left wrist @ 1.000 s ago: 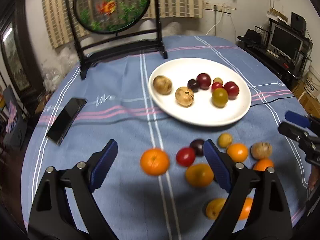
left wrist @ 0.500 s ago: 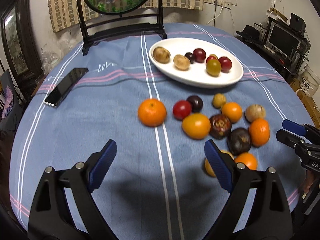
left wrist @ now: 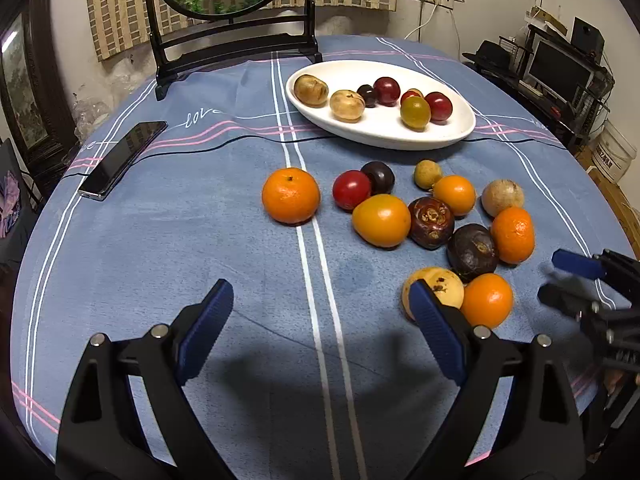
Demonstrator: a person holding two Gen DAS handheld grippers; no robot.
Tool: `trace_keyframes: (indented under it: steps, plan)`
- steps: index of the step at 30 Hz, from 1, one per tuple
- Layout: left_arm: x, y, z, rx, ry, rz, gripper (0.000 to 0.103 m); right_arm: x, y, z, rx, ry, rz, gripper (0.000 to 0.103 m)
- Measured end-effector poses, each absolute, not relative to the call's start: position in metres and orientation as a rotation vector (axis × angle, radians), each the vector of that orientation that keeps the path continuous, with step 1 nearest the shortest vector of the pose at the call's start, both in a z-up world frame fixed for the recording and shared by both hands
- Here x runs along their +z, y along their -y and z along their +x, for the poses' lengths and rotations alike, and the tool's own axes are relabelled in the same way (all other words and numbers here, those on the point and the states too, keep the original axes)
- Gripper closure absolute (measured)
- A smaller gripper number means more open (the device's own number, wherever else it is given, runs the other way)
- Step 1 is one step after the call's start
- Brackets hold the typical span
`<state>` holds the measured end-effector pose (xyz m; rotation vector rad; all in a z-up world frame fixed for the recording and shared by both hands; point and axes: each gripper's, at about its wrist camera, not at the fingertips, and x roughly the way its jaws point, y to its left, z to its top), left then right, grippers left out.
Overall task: Organize fruits
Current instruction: 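Grasp the orange with the right gripper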
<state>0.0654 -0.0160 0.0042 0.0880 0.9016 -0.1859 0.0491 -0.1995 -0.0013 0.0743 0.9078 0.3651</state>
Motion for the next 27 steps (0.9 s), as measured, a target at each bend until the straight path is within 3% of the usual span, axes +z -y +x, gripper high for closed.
trace_keyframes:
  steps: [19, 23, 27]
  plan:
    - [0.003, 0.01, 0.063, -0.201, -0.917, 0.064, 0.011, -0.008, 0.131, 0.059, 0.474, -0.952, -0.06, 0.044]
    - [0.004, 0.01, 0.063, -0.216, -0.928, 0.048, 0.011, -0.016, 0.129, 0.067, 0.435, -0.974, -0.062, 0.064]
    - [0.004, 0.014, 0.063, -0.225, -0.932, 0.058, 0.011, -0.014, 0.139, 0.065, 0.437, -0.959, -0.027, 0.064]
